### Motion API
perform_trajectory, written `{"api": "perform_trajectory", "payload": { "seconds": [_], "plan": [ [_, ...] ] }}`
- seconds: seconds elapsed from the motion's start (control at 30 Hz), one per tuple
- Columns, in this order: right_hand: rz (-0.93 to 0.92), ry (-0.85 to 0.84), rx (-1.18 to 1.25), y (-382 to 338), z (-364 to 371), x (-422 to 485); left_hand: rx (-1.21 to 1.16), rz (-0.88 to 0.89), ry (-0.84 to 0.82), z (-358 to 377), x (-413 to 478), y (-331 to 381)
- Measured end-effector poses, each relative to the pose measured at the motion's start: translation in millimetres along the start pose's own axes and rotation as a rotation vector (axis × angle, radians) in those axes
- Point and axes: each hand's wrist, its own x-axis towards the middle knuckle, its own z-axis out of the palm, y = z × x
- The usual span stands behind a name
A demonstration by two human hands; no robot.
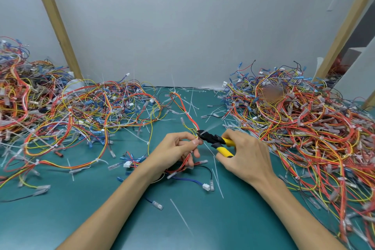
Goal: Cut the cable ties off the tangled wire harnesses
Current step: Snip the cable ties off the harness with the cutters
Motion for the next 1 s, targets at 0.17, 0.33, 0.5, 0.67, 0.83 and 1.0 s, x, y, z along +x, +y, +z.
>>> {"api": "perform_trajectory", "payload": {
  "seconds": [0.17,0.33,0.5,0.67,0.83,1.0],
  "plan": [
    [-0.002,-0.012,-0.012,-0.3,-1.4,-0.3,-0.001,0.007,-0.008,-0.7,0.1,0.7],
    [0.016,-0.052,-0.030,0.3,-1.3,0.6,-0.005,0.008,-0.013,-0.8,-0.1,0.1],
    [0.045,-0.066,0.005,-0.3,-0.9,1.0,0.026,0.013,0.049,1.2,0.4,-2.6],
    [0.134,-0.106,0.091,0.8,4.5,-0.8,0.513,0.202,0.382,15.0,1.4,-6.9],
    [0.113,-0.041,0.225,2.4,7.5,-0.2,0.747,0.454,0.523,24.9,-5.7,-11.0],
    [0.065,-0.050,0.297,6.4,7.7,0.3,0.868,0.564,0.559,17.3,-6.6,-9.7]
  ]
}}
